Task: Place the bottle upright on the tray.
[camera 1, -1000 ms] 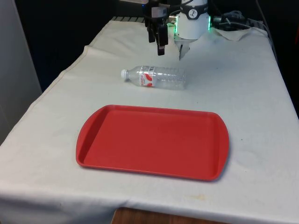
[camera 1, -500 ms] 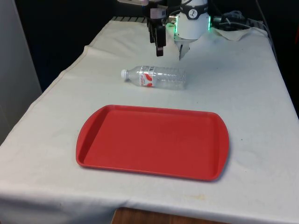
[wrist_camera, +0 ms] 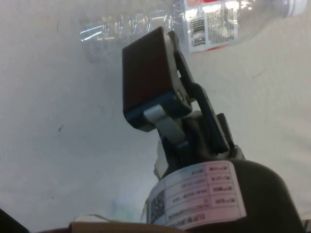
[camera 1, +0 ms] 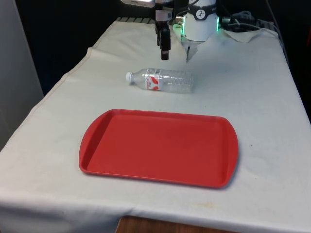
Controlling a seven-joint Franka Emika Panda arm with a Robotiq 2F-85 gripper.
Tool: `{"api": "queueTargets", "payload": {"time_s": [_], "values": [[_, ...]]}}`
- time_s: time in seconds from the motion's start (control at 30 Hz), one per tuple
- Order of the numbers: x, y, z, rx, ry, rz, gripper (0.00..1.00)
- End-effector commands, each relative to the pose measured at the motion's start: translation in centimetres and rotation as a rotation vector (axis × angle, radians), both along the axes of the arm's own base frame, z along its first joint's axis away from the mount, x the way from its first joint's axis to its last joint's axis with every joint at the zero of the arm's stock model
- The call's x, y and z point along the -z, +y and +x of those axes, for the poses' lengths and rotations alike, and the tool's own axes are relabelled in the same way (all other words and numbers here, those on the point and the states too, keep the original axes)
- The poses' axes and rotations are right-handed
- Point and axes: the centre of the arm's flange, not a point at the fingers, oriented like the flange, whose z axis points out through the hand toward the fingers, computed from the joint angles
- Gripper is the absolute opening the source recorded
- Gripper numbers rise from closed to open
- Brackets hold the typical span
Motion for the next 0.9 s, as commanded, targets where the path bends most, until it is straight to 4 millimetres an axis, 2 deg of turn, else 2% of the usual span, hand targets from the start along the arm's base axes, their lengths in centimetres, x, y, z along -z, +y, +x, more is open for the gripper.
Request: {"api": "queueTargets", "payload": {"time_s": [0.0, 0.87], "values": [[0.1, 0.1, 0.1, 0.013, -0.016, 0.000, 1.00], [1.1, -0.2, 0.2, 0.137, -0.045, -0.020, 1.00]]}}
